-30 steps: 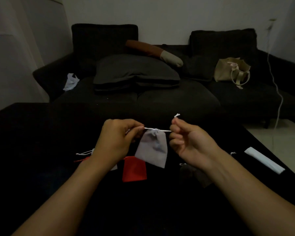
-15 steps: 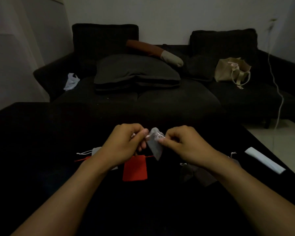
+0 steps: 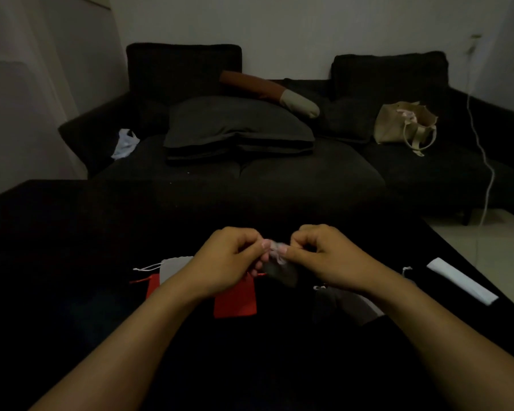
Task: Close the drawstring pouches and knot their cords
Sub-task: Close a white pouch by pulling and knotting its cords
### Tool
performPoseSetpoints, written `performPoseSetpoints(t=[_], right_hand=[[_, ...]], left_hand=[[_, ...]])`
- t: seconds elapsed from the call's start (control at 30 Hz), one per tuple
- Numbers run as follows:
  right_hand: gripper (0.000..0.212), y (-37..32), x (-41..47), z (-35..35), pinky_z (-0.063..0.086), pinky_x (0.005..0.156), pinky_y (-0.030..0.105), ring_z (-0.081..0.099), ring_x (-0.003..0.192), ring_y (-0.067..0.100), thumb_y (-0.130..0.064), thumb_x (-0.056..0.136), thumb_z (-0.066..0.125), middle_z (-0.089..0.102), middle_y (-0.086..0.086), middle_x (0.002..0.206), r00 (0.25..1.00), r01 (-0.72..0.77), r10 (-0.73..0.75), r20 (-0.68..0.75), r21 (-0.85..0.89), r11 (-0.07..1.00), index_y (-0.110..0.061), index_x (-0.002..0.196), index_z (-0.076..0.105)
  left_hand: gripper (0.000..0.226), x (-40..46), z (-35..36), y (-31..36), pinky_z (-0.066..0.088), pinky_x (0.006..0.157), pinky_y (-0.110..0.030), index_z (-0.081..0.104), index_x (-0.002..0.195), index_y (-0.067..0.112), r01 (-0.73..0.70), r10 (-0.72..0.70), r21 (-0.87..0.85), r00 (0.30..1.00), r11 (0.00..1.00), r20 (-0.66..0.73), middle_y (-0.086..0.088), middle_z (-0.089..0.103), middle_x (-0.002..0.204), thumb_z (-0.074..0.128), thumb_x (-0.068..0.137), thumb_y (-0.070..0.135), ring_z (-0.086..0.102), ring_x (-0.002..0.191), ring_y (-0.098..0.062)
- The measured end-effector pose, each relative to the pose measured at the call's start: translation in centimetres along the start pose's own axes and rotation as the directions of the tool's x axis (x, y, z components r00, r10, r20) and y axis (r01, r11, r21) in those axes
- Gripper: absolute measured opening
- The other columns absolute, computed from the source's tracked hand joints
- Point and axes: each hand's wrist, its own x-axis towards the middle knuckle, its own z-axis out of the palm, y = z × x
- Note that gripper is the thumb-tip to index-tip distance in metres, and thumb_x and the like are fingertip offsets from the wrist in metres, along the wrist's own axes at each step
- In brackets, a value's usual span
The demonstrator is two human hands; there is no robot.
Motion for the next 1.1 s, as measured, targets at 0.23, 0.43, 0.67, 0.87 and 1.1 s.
performPoseSetpoints(t=[0.23,0.43,0.67,0.87,1.1], right_hand=[[0.035,-0.3,0.2,0.4,0.047,0.076,0.033,0.058,0.078,0.016,-0.025,0.094,0.062,0.057,0.013,0.092,0.997,-0.071,0.075,-0.019,0.153,0.986,0.0,0.071,0.067],[0.029,-1.4,-0.1,0.8,0.047,0.076,0.032,0.062,0.078,0.014,-0.029,0.096,0.06,0.063,0.006,0.089,0.997,-0.065,0.069,0.036,-0.091,0.994,-0.009,0.078,0.072],[0.031,-1.9,0.1,0.7,0.045,0.064,0.033,0.054,0.062,0.007,-0.029,0.1,0.053,0.064,0.002,0.069,0.978,-0.208,0.207,0.032,0.052,0.977,-0.015,0.077,0.068],[0.014,-2.0,0.4,0.8,0.052,0.072,0.047,0.062,0.069,0.026,-0.015,0.087,0.064,0.069,0.02,0.077,0.98,-0.153,0.182,-0.084,0.273,0.95,-0.008,0.077,0.072],[0.024,-2.2,-0.5,-0.5,0.049,0.066,0.019,0.064,0.067,0.012,0.008,0.087,0.061,0.067,0.012,0.071,0.995,0.046,0.001,-0.103,0.457,0.888,-0.003,0.106,0.069]], left_hand=[[0.011,0.1,-0.8,-0.9,0.03,0.1,-0.017,0.073,0.071,0.034,-0.315,0.415,0.464,0.901,0.828,-0.127,0.022,0.053,0.129,0.073,0.082,0.038,0.038,0.126,-0.007],[0.013,0.1,0.2,-0.5,0.038,0.103,-0.02,0.077,0.074,0.021,-0.308,0.325,0.199,0.944,0.93,-0.062,0.014,0.069,0.114,0.073,0.086,0.024,0.052,0.124,0.0],[0.027,-0.3,0.3,0.8,0.06,0.078,-0.03,0.071,0.102,-0.006,0.079,-0.115,-0.5,0.993,0.862,-0.041,-0.024,0.074,0.096,0.055,0.098,0.015,0.072,0.085,-0.025],[0.02,-0.3,0.2,1.3,0.058,0.076,-0.028,0.076,0.095,0.008,0.115,-0.17,-0.514,0.984,0.85,-0.06,-0.015,0.075,0.092,0.057,0.096,0.014,0.07,0.083,-0.018],[0.019,-0.6,0.1,1.3,0.055,0.088,-0.036,0.075,0.096,0.005,0.034,-0.081,-0.474,0.994,0.88,-0.078,-0.019,0.075,0.099,0.057,0.095,0.012,0.071,0.093,-0.024]])
